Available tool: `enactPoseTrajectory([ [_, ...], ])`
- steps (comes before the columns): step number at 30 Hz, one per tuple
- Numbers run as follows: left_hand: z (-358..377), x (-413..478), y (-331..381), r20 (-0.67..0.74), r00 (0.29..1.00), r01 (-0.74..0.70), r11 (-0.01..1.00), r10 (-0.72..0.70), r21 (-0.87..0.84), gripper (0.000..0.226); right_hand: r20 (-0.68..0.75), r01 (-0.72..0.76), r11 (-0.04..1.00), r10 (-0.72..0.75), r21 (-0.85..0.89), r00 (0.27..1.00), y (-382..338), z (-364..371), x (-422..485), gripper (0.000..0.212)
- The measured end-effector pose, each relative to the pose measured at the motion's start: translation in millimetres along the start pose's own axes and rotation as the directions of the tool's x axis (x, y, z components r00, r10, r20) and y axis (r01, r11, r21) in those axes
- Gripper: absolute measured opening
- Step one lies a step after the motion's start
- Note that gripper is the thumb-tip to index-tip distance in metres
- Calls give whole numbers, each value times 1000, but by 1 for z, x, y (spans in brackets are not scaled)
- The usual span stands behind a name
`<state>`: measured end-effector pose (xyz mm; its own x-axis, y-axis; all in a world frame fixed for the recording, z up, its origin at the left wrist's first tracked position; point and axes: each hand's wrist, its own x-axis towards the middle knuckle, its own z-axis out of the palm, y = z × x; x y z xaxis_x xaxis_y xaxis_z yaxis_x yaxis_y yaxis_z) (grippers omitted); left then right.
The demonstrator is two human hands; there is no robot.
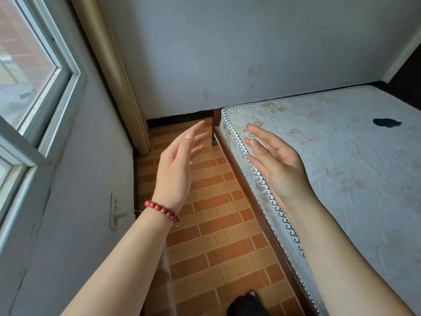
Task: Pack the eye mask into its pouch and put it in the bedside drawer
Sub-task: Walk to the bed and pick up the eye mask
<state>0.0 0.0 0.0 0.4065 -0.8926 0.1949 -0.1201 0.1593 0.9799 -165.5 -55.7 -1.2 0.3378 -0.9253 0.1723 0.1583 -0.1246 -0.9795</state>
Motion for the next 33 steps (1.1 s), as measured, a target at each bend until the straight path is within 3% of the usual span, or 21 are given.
enactPoseTrajectory([
  [7, 11, 48, -18, 3, 995, 103, 995, -103, 0, 37, 2, -32, 999, 32, 8, 1000, 22, -11, 54, 34],
  [24, 100, 249, -52, -89, 991, 97, 995, -99, -27, 36, 96, -33, 999, 32, 10, 995, 55, -79, 271, 30],
  [33, 91, 326, -75, -142, 984, 113, 994, -112, 3, 39, 121, -77, 995, 69, 64, 990, 79, -67, 354, 38],
])
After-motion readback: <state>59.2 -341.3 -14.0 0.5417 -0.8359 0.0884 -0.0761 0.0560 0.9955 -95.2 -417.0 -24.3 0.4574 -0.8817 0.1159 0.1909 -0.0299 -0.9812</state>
